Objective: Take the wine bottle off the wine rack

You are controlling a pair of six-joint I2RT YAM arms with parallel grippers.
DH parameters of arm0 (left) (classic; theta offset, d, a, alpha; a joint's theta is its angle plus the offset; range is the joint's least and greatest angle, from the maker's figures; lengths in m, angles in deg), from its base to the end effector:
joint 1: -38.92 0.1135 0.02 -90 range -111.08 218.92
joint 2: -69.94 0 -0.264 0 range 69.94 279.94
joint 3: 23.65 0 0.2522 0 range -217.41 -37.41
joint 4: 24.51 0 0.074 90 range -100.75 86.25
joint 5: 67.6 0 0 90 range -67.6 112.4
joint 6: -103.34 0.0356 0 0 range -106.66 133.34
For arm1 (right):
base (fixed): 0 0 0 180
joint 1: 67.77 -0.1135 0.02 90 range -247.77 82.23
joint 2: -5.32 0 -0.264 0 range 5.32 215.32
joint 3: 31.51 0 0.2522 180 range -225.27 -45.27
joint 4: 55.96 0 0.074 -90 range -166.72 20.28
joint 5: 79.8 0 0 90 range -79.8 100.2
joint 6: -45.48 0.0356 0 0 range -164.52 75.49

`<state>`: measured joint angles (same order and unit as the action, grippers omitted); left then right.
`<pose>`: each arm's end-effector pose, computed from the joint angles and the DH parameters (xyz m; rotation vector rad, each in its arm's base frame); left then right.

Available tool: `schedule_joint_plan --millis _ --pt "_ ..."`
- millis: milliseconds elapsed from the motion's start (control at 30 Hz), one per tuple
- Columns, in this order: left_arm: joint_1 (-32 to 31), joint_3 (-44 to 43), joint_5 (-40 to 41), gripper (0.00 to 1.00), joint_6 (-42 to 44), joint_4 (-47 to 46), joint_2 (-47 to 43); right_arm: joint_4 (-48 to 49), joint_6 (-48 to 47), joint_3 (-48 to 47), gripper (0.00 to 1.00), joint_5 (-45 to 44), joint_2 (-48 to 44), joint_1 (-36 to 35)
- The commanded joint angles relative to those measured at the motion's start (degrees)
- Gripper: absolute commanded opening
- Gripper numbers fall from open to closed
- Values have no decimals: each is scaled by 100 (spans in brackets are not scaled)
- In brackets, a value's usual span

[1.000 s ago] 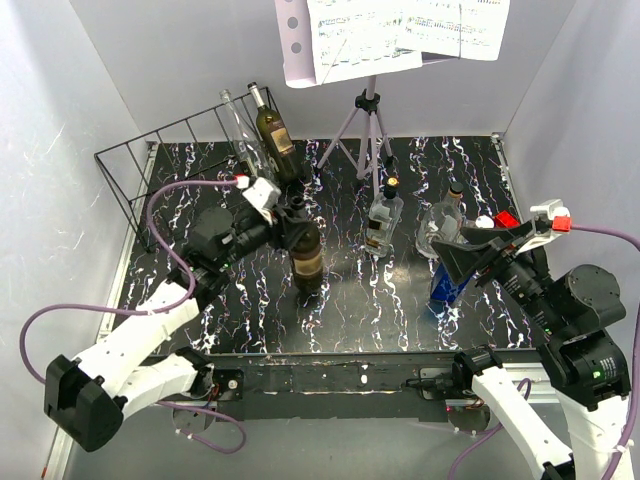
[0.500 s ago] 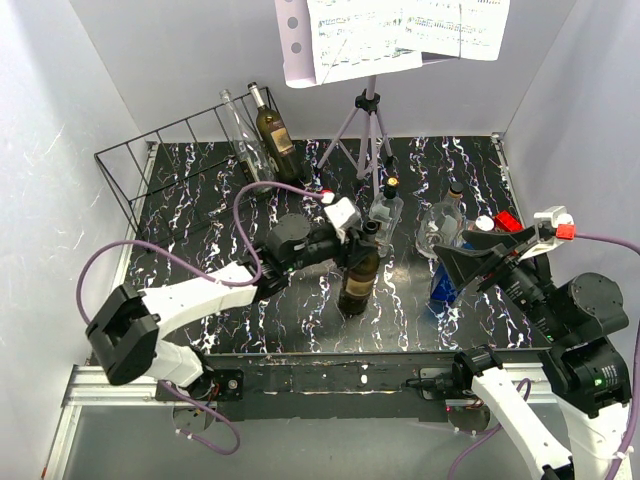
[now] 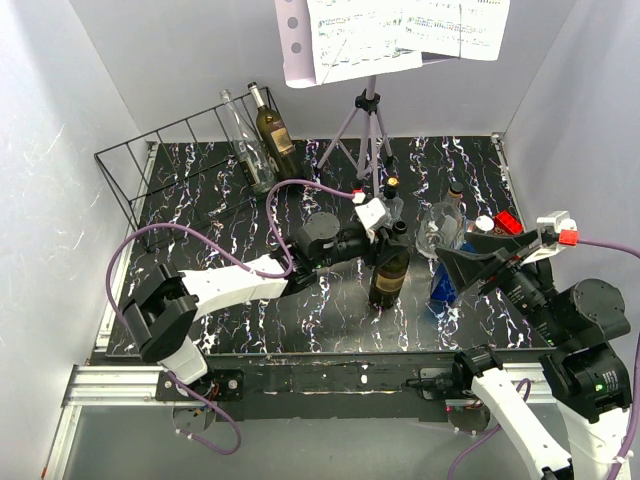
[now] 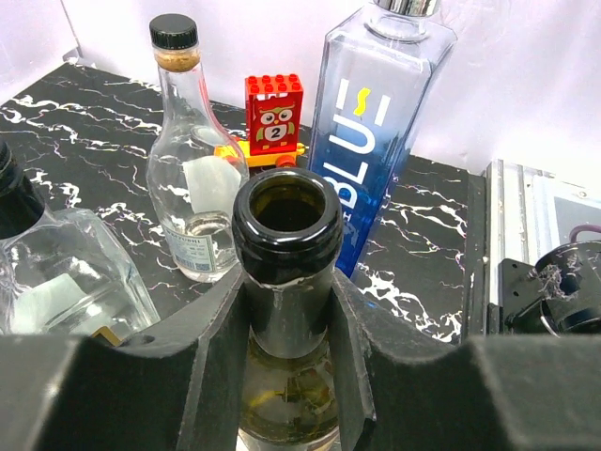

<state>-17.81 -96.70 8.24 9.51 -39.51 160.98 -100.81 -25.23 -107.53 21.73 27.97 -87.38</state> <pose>0.1974 -0.3167 0.2939 0.9407 1.4391 -1.0003 0.0301 0.0183 0.4337 -0.1743 1.4521 0.6998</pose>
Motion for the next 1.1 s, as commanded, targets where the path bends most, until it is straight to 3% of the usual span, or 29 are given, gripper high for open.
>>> schedule_joint_plan --millis 0,133,367,533,567,767,867,1067 --pt "-31 -391 71 0 23 -860 -43 253 -92 12 81 -54 -15 10" --pt "-57 -443 185 0 128 -702 1 200 -136 -5 82 -116 -59 10" --pt "-119 -470 237 58 269 -526 -60 200 -162 -14 82 -151 -68 10" --pt "-198 -531 439 79 357 -307 -210 200 -189 -58 82 -125 -42 10" --pt "-207 -531 474 87 357 -263 -253 200 -180 -67 82 -125 -42 10" --pt "-207 -356 729 98 261 -52 -912 174 -197 -120 82 -107 -42 10" --pt "-207 -111 1071 98 243 97 -1342 147 -206 -155 82 -107 -51 10" --pt "-181 206 2722 98 618 563 -2301 165 -92 -94 82 -19 -77 2"
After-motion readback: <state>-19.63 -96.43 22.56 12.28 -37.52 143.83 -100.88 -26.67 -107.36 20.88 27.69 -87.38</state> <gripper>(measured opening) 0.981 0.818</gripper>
